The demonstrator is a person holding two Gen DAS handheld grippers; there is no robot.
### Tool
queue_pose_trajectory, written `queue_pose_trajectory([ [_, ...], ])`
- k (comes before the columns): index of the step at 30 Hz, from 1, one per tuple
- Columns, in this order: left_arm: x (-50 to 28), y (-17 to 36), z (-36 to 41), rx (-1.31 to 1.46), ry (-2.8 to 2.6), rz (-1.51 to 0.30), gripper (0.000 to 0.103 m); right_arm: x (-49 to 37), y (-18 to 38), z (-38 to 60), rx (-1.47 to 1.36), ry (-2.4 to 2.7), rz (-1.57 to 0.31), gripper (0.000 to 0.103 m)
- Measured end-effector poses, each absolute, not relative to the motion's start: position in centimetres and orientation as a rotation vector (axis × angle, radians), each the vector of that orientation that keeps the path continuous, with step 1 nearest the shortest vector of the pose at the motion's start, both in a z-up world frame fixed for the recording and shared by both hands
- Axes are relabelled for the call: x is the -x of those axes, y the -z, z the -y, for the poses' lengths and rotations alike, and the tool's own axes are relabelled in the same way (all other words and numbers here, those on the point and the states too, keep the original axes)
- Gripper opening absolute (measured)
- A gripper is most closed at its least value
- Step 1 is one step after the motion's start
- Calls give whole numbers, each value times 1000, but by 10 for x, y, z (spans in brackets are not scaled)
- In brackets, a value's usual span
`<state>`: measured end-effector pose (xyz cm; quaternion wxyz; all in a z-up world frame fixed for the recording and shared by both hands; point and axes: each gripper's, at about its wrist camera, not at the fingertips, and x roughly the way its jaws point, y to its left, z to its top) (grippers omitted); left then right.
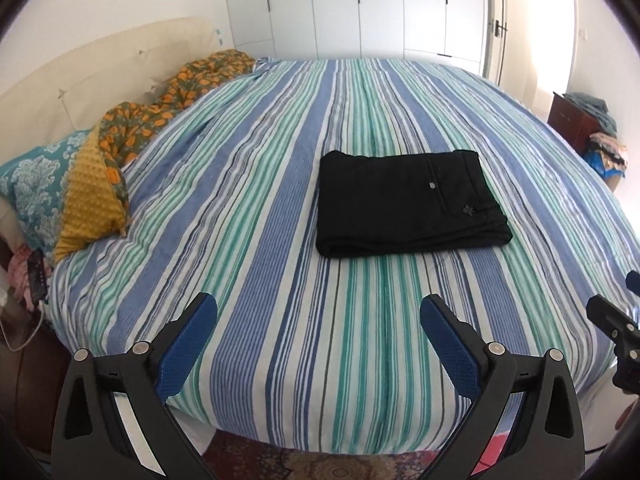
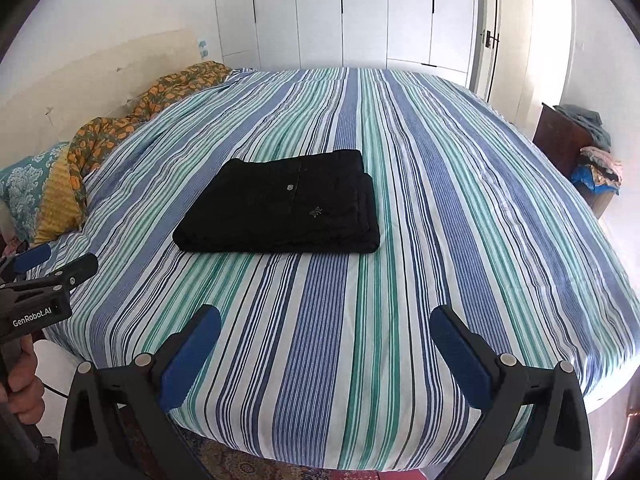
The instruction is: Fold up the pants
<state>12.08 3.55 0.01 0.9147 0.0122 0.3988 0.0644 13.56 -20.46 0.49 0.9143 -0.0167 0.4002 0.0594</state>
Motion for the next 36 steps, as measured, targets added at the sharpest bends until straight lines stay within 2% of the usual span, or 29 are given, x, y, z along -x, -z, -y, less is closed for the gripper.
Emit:
queue_pose_trajectory([
  [7,-105,4,-25,-97,-156,-812,102,-119,-2,208,38,-96,-857,103],
  [15,-90,19,-20,-45,-59,-876,102,-99,-1,201,57,-94,-854,103],
  [36,-79,7,-24,2,-42,-889,102,-86,-11,189,99,-81,-862,103],
])
